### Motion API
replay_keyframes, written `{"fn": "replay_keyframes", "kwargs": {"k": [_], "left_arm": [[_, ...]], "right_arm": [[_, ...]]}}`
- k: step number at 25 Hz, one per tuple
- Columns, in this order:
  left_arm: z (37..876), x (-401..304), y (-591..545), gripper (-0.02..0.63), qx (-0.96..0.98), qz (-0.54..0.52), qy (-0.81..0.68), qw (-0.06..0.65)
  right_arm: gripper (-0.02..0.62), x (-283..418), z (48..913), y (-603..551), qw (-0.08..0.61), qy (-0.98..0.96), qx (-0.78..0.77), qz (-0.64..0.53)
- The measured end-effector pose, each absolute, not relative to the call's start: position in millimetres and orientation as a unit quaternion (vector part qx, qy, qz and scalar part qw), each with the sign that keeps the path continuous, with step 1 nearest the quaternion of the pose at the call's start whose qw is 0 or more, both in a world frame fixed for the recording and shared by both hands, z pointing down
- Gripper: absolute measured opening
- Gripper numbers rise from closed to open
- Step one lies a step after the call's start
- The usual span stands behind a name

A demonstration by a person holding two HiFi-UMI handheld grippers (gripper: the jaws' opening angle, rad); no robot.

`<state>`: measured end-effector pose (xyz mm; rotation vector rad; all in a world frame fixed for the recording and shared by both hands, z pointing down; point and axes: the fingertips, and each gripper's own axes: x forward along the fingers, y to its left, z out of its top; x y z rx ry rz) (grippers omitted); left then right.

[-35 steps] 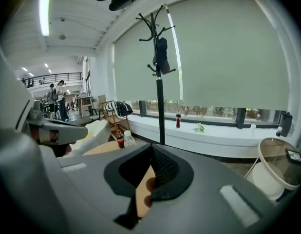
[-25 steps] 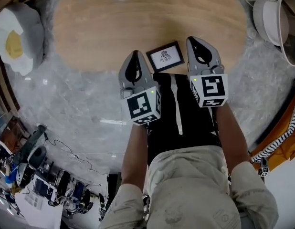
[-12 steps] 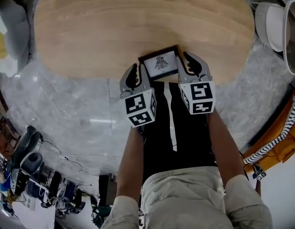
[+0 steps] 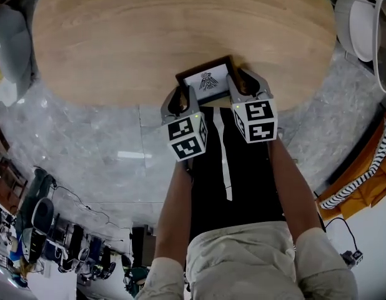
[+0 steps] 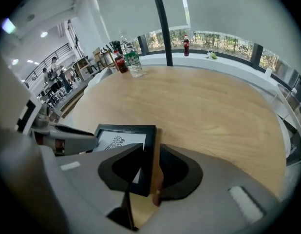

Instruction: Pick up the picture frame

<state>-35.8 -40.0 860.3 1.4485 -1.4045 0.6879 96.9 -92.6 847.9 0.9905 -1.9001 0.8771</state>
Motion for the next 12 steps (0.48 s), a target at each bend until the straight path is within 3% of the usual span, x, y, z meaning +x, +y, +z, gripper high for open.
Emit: {"fn": "replay_keyframes", "kwargs": {"k": [12], "left_arm": [[867,-37,-39,0.112,0.597,0.281,-0.571,0.49]], "right_arm": [[0.098,86,861,-86,0.411,-0.746,0.371,0.369]]}}
